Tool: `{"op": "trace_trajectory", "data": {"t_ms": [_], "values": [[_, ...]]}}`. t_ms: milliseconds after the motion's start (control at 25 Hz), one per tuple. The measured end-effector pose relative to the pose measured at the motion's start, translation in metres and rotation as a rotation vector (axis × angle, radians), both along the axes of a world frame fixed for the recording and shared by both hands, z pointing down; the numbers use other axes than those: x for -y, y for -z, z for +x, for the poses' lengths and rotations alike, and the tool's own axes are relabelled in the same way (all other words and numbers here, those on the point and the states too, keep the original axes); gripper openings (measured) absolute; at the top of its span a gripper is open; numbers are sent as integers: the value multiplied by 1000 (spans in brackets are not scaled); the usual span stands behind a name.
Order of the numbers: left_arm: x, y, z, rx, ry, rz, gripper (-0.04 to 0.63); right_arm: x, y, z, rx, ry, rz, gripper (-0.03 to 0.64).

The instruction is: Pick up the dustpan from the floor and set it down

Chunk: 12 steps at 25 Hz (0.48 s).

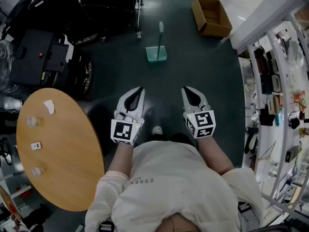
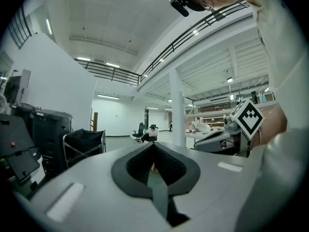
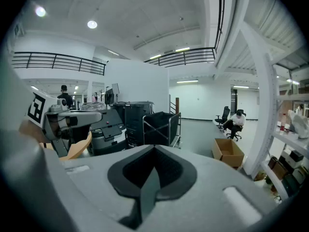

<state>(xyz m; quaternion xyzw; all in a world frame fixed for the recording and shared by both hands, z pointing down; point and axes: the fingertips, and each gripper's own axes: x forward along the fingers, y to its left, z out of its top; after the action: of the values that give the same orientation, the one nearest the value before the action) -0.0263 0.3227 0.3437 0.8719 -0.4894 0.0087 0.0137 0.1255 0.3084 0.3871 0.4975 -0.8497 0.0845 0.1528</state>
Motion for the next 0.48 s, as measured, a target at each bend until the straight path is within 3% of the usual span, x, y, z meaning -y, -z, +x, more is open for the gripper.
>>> {"op": "trace_trajectory", "data": {"t_ms": [480], "values": [[6, -3, -8, -13, 3, -6, 8, 9, -3, -5, 6, -16, -6, -9]]}}
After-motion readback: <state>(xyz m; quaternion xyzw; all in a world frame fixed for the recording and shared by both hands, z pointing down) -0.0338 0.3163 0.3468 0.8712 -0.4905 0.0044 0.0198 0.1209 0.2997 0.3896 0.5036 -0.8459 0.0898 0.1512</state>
